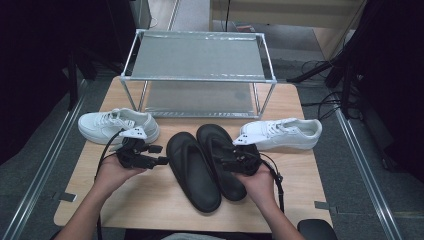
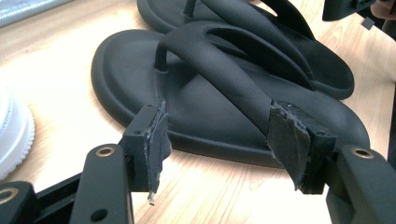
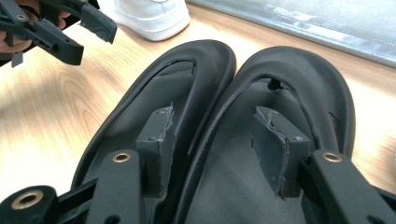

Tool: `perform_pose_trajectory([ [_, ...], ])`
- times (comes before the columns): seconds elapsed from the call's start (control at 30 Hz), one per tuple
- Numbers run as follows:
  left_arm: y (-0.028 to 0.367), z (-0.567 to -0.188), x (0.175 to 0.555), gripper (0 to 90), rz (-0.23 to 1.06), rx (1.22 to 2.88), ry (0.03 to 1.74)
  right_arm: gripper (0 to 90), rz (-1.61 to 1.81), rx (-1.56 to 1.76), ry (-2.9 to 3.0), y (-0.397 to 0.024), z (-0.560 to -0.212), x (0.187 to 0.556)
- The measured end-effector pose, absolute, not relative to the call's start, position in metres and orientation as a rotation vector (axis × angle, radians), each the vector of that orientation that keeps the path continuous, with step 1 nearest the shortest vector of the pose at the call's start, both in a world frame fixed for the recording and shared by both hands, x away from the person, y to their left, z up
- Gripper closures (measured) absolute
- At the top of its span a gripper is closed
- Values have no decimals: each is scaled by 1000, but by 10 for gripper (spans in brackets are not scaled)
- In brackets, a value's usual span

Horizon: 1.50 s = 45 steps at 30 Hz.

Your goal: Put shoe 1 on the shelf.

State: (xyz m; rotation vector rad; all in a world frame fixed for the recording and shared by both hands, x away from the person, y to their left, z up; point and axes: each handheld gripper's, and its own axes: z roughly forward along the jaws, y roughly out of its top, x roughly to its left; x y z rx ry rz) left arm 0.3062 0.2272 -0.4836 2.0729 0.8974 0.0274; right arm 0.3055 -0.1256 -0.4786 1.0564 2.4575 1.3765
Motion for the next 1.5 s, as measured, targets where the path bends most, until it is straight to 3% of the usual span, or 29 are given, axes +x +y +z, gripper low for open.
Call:
perform_pose_trajectory([
  [0.33, 228, -474, 311, 426, 5, 2079, 899, 498, 1376, 1052, 2455, -124, -480, 299],
  [0.37, 228, -473, 311, 454, 6, 2080, 895, 493, 1374, 1058, 2460, -123, -480, 298],
  [0.53, 224, -460, 311, 794, -32, 2094, 864, 487, 1370, 1049, 2455, -119, -483, 293],
  [0.63, 220, -455, 315, 866, -28, 2086, 834, 481, 1373, 1055, 2450, -117, -485, 292],
  [1.5, 189, -406, 390, 884, 1, 2145, 731, 369, 1328, 1195, 2349, -118, -485, 293],
])
